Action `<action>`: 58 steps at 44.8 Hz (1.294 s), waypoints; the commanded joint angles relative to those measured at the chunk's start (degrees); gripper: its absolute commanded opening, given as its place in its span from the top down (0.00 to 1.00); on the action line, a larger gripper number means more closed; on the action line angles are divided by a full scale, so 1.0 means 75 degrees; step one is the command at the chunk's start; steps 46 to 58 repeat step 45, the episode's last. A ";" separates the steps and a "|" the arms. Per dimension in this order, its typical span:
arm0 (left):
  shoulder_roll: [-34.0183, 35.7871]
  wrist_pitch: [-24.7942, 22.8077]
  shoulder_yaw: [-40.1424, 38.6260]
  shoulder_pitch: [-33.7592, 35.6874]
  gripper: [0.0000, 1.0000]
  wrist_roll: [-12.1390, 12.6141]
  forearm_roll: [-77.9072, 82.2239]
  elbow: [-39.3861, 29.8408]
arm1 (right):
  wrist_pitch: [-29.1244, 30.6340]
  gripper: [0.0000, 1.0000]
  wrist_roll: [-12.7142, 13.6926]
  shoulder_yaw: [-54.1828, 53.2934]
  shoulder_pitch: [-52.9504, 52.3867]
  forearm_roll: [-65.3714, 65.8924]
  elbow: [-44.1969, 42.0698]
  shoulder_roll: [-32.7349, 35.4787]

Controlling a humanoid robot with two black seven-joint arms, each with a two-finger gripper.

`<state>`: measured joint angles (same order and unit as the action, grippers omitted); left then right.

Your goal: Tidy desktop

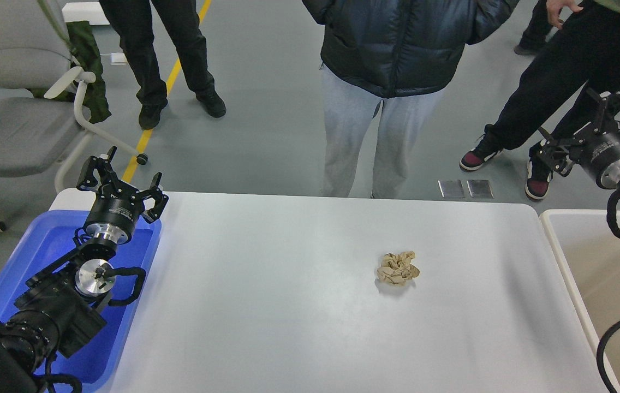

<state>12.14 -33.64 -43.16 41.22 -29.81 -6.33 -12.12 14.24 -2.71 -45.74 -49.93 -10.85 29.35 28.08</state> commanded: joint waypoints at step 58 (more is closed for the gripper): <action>-0.0001 -0.0003 0.0000 0.0000 0.00 0.0001 0.0000 -0.0001 | 0.0153 0.00 -0.0014 -0.0336 0.0997 -0.0019 0.0352 -0.2397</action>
